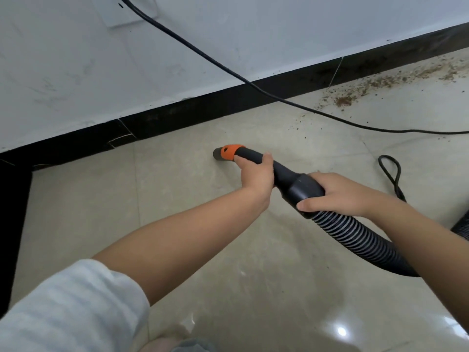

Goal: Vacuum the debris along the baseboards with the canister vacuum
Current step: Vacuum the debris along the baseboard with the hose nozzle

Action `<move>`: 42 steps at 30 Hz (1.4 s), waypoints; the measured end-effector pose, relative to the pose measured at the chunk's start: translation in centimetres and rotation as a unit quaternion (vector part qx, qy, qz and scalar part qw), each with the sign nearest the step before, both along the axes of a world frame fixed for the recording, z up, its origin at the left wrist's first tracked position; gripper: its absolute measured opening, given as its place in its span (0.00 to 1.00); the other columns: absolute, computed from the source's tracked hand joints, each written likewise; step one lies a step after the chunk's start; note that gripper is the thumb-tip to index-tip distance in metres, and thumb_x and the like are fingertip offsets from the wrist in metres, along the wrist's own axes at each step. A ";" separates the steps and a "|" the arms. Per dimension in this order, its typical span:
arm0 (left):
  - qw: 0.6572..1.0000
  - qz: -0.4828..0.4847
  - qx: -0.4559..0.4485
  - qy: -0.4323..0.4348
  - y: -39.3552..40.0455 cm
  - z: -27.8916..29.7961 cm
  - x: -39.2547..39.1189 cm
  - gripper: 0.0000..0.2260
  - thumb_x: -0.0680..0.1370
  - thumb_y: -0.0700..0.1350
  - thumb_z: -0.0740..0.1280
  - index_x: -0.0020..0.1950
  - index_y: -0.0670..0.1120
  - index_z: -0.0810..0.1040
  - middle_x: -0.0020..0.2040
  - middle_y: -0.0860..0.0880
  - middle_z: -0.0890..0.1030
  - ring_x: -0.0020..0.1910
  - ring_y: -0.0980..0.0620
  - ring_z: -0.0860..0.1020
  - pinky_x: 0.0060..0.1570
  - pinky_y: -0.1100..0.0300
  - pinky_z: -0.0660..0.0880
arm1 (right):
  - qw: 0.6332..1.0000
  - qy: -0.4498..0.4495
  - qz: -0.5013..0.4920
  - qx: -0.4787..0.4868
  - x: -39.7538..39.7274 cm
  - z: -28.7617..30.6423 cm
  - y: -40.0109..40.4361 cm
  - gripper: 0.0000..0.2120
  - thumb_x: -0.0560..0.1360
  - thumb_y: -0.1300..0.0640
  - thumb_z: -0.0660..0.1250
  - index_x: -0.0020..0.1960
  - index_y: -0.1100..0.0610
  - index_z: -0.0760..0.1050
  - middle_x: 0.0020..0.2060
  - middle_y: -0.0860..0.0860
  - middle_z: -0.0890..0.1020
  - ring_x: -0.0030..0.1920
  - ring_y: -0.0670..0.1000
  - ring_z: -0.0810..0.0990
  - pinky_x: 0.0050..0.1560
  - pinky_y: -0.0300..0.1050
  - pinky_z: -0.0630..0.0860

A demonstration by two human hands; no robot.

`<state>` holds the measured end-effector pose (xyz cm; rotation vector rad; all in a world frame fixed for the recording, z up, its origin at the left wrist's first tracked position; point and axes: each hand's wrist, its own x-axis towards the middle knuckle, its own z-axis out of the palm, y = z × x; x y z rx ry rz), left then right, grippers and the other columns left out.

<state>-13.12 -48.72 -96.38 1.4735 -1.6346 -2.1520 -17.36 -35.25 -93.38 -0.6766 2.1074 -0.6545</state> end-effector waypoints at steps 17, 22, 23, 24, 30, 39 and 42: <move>0.996 -0.056 -0.069 -0.009 -5.4 -2.8 -3.5 0.25 0.81 0.47 0.58 0.77 0.49 0.54 0.72 0.44 0.66 0.68 0.41 0.68 0.65 0.44 0.68 | 0.993 0.098 -0.069 0.024 0.9 -4.1 -5.1 0.22 0.69 0.42 0.69 0.52 0.54 0.64 0.44 0.49 0.75 0.43 0.51 0.76 0.39 0.45 0.72; 0.996 -0.087 -0.018 0.017 -5.4 -2.1 -4.7 0.24 0.82 0.44 0.57 0.77 0.48 0.53 0.72 0.44 0.66 0.66 0.41 0.69 0.61 0.46 0.72 | 0.987 0.128 -0.090 0.042 1.3 -3.3 -4.8 0.21 0.72 0.40 0.65 0.51 0.54 0.61 0.42 0.48 0.74 0.42 0.52 0.75 0.38 0.45 0.69; 0.994 -0.103 0.000 0.027 -4.9 -1.8 -4.8 0.24 0.82 0.44 0.56 0.77 0.48 0.53 0.71 0.44 0.66 0.66 0.42 0.69 0.60 0.47 0.71 | 0.984 0.147 -0.090 0.052 1.5 -2.9 -4.2 0.21 0.72 0.40 0.64 0.51 0.54 0.61 0.40 0.48 0.73 0.42 0.52 0.75 0.39 0.45 0.69; 0.992 -0.122 0.017 0.036 -4.3 -1.5 -4.8 0.24 0.82 0.43 0.56 0.77 0.47 0.53 0.71 0.44 0.65 0.66 0.43 0.69 0.59 0.47 0.71 | 0.980 0.164 -0.095 0.061 1.6 -2.6 -3.6 0.21 0.72 0.40 0.64 0.50 0.54 0.61 0.39 0.47 0.72 0.41 0.52 0.74 0.39 0.45 0.68; 0.980 -0.183 0.043 0.062 1.1 -0.6 -5.1 0.22 0.82 0.43 0.56 0.75 0.48 0.56 0.67 0.46 0.69 0.56 0.49 0.71 0.51 0.54 0.71 | 0.975 0.146 -0.149 0.079 1.9 -1.3 1.7 0.22 0.70 0.39 0.66 0.50 0.54 0.64 0.42 0.49 0.76 0.42 0.51 0.76 0.36 0.43 0.69; 0.977 -0.202 0.011 0.063 5.7 -0.8 -5.4 0.23 0.82 0.45 0.56 0.76 0.47 0.54 0.70 0.46 0.68 0.65 0.45 0.71 0.63 0.49 0.71 | 0.969 0.146 -0.183 0.083 2.1 -0.3 5.7 0.22 0.69 0.38 0.66 0.49 0.54 0.65 0.38 0.47 0.74 0.40 0.50 0.75 0.34 0.41 0.68; 0.976 -0.208 0.002 0.066 6.8 -0.8 -4.3 0.23 0.82 0.45 0.56 0.76 0.47 0.55 0.69 0.46 0.69 0.64 0.46 0.72 0.64 0.49 0.71 | 0.969 0.142 -0.178 0.096 2.9 -0.4 6.9 0.21 0.69 0.39 0.66 0.48 0.54 0.65 0.38 0.48 0.75 0.40 0.50 0.76 0.35 0.42 0.69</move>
